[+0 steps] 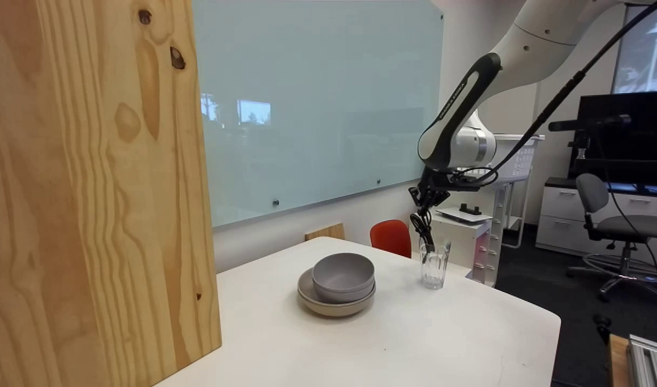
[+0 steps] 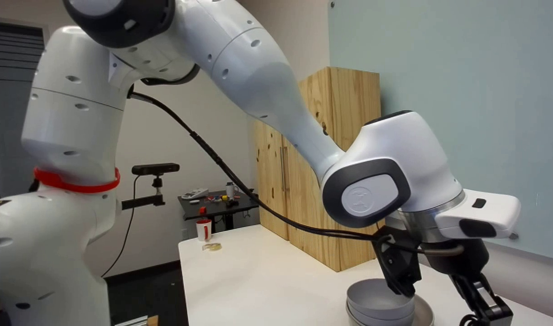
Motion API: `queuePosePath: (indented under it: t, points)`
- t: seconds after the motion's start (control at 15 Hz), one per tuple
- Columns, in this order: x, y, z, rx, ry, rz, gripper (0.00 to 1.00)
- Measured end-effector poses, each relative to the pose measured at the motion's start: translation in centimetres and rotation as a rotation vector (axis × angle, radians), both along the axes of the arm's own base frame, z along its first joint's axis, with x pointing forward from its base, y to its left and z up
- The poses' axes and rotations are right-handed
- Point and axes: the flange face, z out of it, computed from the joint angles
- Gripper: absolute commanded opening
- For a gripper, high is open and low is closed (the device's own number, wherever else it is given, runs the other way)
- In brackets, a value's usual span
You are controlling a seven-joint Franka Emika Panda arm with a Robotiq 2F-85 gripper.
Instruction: Remove the black cable from the glass cup and put it on the table
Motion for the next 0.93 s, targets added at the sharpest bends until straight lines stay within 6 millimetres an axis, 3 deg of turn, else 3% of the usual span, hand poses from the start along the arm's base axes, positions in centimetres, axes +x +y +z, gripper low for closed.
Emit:
queuePosePath:
  t: [0.27,0.93]
  points:
    - [0.7,0.9,2.4,0.0,-0.01,-0.003,0.03]
    - [1.7,4.2,11.4,0.043,-0.053,0.032,0.03]
